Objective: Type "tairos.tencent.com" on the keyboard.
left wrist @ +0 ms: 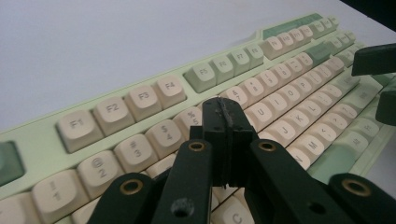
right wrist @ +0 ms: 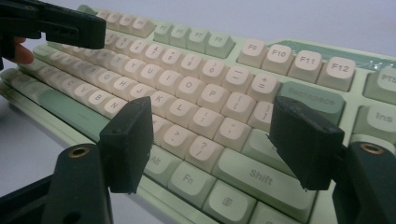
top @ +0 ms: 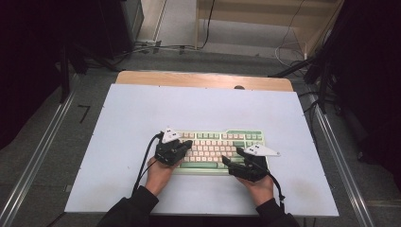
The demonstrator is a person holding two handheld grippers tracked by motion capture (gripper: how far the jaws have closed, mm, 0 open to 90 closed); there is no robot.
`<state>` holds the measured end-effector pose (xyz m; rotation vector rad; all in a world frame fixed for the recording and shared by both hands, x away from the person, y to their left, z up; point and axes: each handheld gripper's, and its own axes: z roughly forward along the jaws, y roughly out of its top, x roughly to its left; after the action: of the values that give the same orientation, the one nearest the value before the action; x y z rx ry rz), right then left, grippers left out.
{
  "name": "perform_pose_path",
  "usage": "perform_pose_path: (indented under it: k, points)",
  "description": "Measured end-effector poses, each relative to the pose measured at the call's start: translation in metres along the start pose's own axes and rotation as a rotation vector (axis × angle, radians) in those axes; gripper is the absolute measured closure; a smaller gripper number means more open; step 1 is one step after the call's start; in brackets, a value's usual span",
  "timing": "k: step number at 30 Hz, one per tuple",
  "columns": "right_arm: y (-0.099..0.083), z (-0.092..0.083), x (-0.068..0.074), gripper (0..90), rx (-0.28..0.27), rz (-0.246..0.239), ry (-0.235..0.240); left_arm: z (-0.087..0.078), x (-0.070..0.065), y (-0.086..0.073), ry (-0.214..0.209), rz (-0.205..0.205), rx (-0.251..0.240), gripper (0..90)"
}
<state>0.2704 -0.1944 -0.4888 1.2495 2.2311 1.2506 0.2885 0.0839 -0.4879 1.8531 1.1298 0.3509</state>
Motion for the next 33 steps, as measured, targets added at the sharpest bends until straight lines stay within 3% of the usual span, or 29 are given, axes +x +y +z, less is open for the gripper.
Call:
perform_pose_path:
  k: [13,24,29,33]
  points:
    - [-0.003,-0.005,-0.003,29.1,-0.002,0.015,-0.016,0.011,-0.005,0.002,0.019,0.021,0.035,90.0]
    - [-0.002,-0.005,-0.003,29.2,0.0,0.014,-0.019,0.015,-0.004,0.001,0.013,0.022,0.06,90.0]
    - [-0.003,-0.005,-0.004,30.6,-0.006,0.01,-0.023,0.013,-0.005,0.002,0.002,0.014,0.049,90.0]
    - [-0.002,-0.006,-0.005,33.4,-0.013,0.012,-0.025,0.006,-0.006,0.004,-0.023,0.003,0.006,77.6]
